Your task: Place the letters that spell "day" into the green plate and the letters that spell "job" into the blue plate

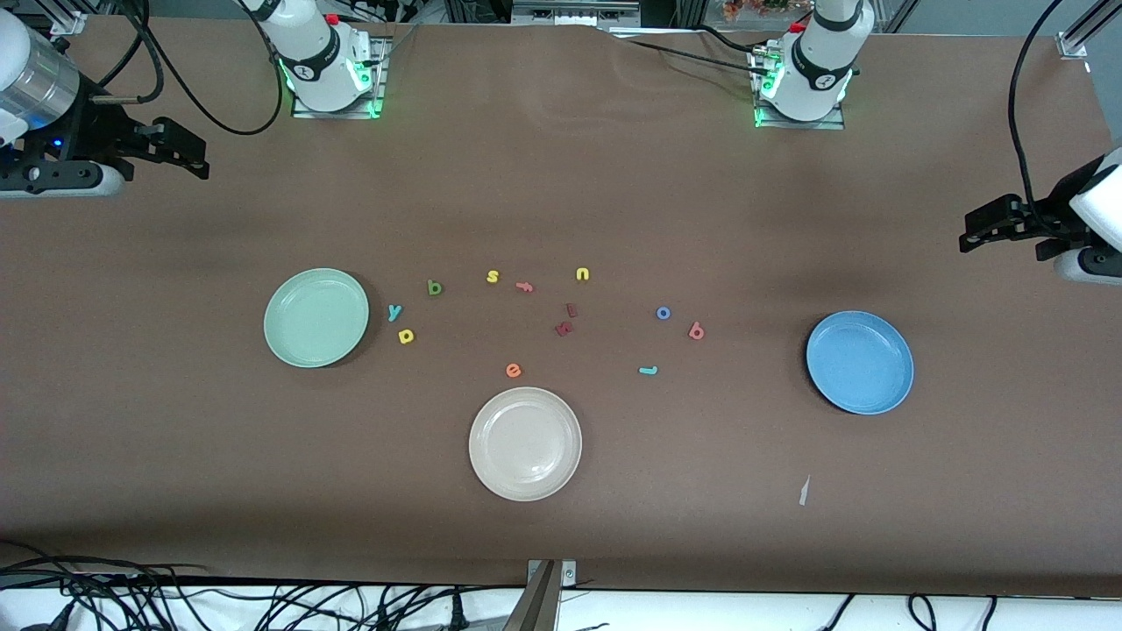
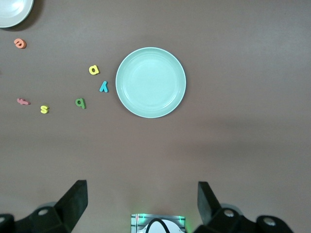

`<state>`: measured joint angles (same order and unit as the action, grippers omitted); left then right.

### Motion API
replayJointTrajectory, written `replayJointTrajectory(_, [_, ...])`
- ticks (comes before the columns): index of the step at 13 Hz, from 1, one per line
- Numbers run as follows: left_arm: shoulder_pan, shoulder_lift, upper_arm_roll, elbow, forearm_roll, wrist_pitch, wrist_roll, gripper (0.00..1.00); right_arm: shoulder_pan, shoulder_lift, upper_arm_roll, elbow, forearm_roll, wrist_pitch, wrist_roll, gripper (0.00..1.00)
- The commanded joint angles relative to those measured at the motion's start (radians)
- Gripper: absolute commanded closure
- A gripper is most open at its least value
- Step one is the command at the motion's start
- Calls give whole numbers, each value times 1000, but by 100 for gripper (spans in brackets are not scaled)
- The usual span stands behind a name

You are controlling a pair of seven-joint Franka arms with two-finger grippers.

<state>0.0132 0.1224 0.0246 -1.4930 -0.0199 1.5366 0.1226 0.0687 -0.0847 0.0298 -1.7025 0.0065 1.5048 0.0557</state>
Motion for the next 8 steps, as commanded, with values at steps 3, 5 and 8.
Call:
replayJointTrajectory(3, [-1, -3, 3, -6, -21, 10, 22, 0, 13, -1, -4, -5, 1, -2, -13, 0])
replayJointTrajectory(5, [-1, -3, 3, -6, -21, 10, 22, 0, 13, -1, -4, -6, 6, 3, -14, 0])
replayJointTrajectory(8, [-2, -1, 3, -6, -21, 10, 22, 0, 14, -1, -4, -12, 6, 11, -16, 0])
